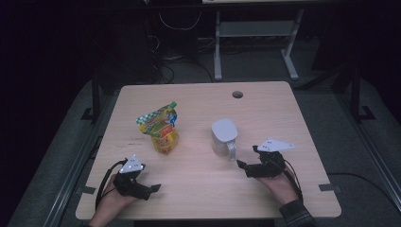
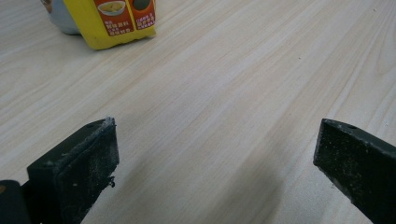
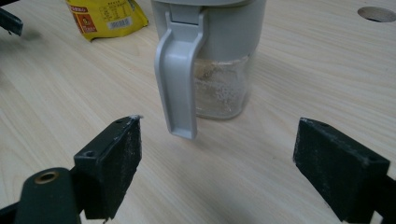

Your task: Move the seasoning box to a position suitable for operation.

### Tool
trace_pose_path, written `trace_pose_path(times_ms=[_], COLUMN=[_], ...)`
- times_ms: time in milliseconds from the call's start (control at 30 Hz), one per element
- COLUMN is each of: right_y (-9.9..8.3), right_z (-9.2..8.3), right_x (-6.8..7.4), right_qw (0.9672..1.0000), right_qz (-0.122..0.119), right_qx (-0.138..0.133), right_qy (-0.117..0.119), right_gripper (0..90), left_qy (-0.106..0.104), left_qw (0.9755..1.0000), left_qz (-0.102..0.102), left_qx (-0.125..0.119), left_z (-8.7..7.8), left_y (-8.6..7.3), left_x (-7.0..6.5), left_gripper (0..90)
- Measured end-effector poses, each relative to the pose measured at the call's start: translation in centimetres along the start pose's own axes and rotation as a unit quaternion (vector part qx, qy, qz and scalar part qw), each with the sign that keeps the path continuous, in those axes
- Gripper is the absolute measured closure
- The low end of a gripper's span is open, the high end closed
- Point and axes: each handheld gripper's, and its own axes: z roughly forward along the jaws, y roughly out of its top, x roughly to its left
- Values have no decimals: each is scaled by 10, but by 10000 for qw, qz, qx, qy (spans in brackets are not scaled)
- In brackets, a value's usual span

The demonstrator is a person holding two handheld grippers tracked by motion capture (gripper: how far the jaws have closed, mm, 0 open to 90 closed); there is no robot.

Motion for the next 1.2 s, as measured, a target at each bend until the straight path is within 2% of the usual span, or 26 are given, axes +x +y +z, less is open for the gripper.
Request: trace_pose_path(times_ms=[67,500,700,733,900,933,1067,1200], right_y=[2,18,22,23,24,24,24,24], right_z=[4,25,32,33,35,35,35,34], right_x=[2,11,15,18,21,21,23,23], right_qw=[10000,10000,9999,9999,9998,9998,9998,9998], right_qz=[-6,53,101,111,124,124,172,157], right_qx=[34,-17,-50,-33,-53,-53,40,16], right_qy=[-5,33,-64,-83,-137,-137,-120,-123], right_gripper=[150,174,237,292,423,423,536,598], left_qy=[-8,-3,-2,-6,-10,-10,-13,-17], left_qw=[10000,10000,10000,10000,10000,10000,10000,10000], left_qz=[-49,52,54,57,73,73,73,72], left_qx=[-27,5,5,8,12,12,19,26], left_z=[1,0,0,0,0,0,0,0], left_y=[0,1,1,1,1,1,1,1], left_x=[-1,-1,-1,-1,-1,-1,-2,-2], left_gripper=[0,0,0,0,0,0,0,0])
